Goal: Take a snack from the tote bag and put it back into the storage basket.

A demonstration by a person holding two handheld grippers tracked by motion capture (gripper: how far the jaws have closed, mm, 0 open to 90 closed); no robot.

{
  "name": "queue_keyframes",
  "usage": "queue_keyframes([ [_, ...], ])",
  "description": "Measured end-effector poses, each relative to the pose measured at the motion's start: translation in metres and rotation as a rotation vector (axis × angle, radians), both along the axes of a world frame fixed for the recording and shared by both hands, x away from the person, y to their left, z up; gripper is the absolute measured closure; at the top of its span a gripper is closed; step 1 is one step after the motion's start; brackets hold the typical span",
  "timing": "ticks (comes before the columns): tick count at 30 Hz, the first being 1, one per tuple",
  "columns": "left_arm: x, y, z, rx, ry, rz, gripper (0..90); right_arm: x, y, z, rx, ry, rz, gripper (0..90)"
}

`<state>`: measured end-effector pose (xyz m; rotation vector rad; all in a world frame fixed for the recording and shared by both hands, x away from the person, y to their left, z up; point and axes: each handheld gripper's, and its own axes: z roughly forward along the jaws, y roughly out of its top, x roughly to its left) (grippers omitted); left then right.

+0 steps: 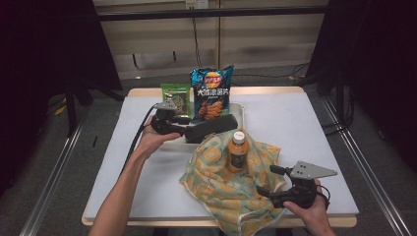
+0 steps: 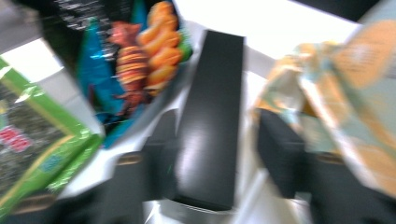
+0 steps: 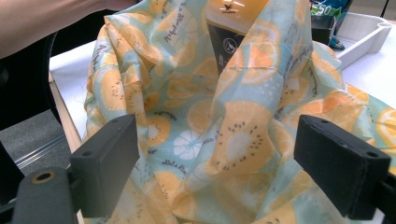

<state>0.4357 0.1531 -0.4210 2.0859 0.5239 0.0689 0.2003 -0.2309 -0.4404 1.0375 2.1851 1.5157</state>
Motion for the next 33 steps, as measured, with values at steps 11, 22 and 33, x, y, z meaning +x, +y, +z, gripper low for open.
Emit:
queue_keyframes([
  [11,-0.015,-0.008,-0.029,0.075,0.071,-0.093,88.8,0.000,0.001,0.000,-0.004,0.003,-0.001,13.5],
  [22,-0.008,-0.011,-0.032,0.091,0.057,-0.007,87.1,0.000,0.002,-0.001,-0.006,0.004,0.007,13.7],
  [33,-0.002,-0.005,-0.033,0.099,0.052,0.062,85.6,0.001,0.002,-0.001,-0.009,0.003,0.003,13.9],
])
